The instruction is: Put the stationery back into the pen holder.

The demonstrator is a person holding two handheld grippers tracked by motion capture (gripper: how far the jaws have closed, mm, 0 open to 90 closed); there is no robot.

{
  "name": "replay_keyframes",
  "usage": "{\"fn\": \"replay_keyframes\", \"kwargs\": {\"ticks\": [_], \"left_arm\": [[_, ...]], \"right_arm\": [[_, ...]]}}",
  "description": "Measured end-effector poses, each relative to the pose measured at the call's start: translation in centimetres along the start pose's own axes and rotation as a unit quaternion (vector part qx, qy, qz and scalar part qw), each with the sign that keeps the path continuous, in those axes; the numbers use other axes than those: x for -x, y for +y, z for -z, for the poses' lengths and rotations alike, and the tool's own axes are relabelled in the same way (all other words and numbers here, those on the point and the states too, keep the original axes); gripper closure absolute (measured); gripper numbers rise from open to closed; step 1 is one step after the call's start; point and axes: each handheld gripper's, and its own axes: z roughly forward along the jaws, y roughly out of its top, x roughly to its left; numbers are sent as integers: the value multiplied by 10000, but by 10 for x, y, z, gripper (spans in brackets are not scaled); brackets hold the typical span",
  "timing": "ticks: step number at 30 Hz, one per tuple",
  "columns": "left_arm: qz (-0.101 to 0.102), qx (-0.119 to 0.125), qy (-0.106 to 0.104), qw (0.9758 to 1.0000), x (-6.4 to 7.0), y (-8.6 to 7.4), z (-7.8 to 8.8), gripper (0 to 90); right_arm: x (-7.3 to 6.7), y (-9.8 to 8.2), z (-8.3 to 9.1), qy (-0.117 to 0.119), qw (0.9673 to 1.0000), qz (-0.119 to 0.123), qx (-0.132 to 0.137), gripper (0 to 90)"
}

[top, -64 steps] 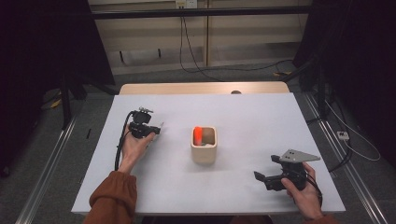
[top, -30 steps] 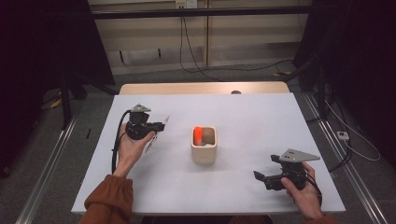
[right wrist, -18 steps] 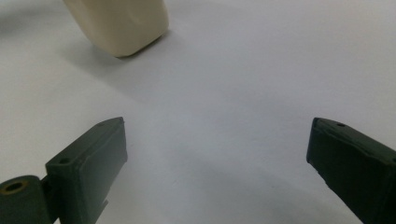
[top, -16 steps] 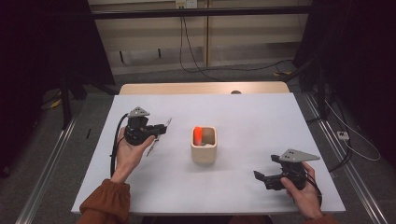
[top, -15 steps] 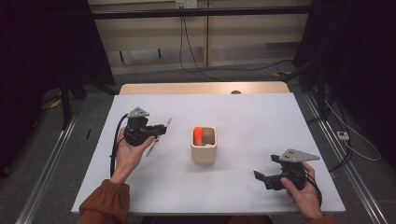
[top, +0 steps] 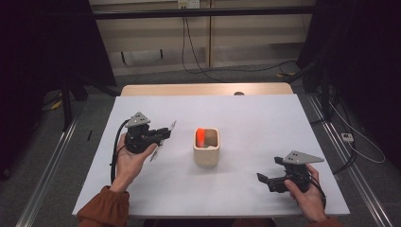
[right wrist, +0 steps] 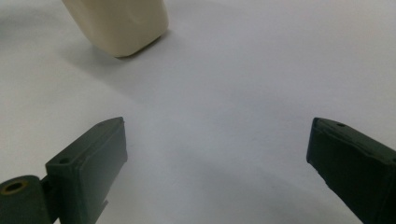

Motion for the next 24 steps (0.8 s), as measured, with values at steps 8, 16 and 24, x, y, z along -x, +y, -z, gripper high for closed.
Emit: {"fn": "replay_keyframes", "kwargs": {"ticks": [8,16,24], "left_arm": [[-123,150,-10,9998,12,0,6,803],[-135,441,-258,9986,22,4,12,803],[-174,689,-374,9968,28,10,16,803]], "right_arm": [[0,0,0,3,10000,9,5,53],[0,0,1,-2,10000,-7,15,53],[0,0,1,-1,10000,0,8,53]]}}
